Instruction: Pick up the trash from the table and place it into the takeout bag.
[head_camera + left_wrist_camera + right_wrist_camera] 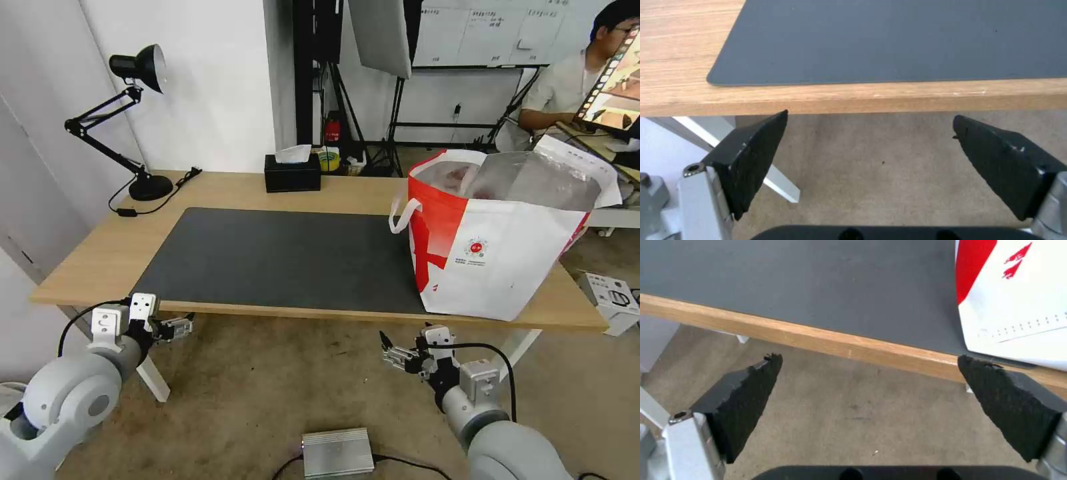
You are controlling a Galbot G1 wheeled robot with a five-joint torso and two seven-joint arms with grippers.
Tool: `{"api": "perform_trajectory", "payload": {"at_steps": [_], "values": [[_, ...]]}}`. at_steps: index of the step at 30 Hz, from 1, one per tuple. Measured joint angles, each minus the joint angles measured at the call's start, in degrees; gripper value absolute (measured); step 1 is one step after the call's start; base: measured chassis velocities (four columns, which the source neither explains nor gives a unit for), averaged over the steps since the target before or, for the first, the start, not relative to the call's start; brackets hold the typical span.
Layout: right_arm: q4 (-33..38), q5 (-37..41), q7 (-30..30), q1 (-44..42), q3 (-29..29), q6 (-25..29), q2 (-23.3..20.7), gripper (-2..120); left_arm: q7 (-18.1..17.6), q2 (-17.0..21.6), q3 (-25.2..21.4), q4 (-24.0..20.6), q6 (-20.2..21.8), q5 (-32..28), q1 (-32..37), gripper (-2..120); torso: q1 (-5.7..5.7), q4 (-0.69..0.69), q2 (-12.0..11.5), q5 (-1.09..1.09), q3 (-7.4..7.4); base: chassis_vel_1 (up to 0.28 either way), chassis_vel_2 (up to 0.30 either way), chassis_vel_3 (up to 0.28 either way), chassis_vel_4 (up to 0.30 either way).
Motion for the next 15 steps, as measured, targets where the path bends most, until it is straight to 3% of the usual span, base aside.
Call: {"api": "perform_trajectory", "payload": {"at_steps": [15], "values": [[0.0, 0.0, 0.0, 0.0, 0.0, 0.0, 0.0, 100, 0.0, 0.0, 0.1, 0.1, 1.6, -0.7, -0.3, 100, 0.00, 0.00, 0.0, 0.00, 0.00, 0.000, 0.000, 0.000, 0.000]]}}
